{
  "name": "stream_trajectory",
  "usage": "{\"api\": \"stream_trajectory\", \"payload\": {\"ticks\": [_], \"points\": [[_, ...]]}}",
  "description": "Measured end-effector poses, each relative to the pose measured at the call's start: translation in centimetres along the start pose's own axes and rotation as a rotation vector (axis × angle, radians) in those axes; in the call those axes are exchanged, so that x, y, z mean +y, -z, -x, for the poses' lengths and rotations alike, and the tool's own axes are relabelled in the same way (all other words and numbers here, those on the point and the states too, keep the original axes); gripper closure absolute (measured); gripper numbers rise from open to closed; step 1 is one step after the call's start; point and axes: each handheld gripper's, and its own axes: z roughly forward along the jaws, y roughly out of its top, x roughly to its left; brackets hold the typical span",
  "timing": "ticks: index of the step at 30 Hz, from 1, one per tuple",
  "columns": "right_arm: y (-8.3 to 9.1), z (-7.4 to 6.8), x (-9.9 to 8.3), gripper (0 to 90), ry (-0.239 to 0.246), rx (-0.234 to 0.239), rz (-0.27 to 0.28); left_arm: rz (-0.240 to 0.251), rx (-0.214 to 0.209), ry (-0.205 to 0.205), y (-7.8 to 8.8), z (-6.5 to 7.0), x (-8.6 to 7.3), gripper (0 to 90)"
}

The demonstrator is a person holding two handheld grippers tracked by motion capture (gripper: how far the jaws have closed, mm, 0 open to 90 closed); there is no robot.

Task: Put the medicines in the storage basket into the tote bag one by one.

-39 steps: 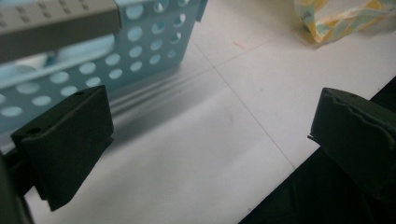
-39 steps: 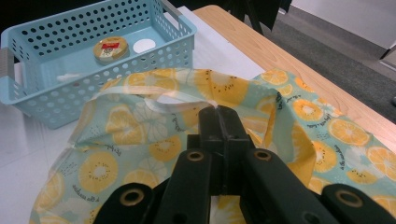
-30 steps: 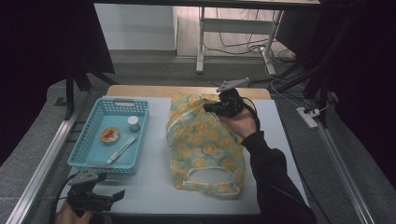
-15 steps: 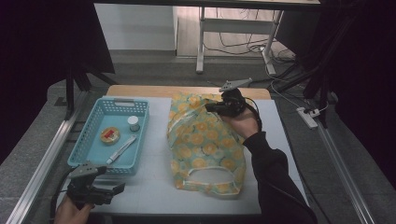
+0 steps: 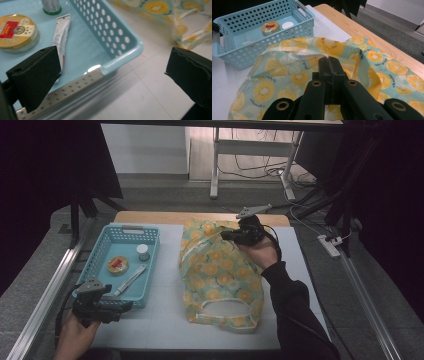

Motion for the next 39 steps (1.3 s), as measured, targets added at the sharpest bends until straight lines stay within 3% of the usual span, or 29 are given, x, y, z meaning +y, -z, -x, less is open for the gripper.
{"api": "stream_trajectory", "payload": {"ticks": [4,15,27,35,39], "points": [[-0.1,0.0,0.0,90.0,0.002,0.002,-0.002,-0.012,0.041,-0.008,-0.2,-0.6,0.4,0.0],[-0.2,0.1,-0.2,90.0,0.004,0.004,-0.006,-0.032,0.086,-0.005,-1.1,-2.5,2.0,0.0],[-0.3,-0.1,-0.2,90.0,0.009,0.006,-0.009,-0.059,0.121,0.054,-2.4,-4.8,3.9,0.0],[-0.4,-0.2,-0.2,90.0,0.009,0.006,-0.007,-0.088,0.15,0.048,-3.2,-6.1,5.2,0.0],[-0.4,-0.2,-0.2,90.0,0.011,0.006,-0.007,-0.107,0.159,0.026,-3.8,-6.5,5.8,0.0]]}}
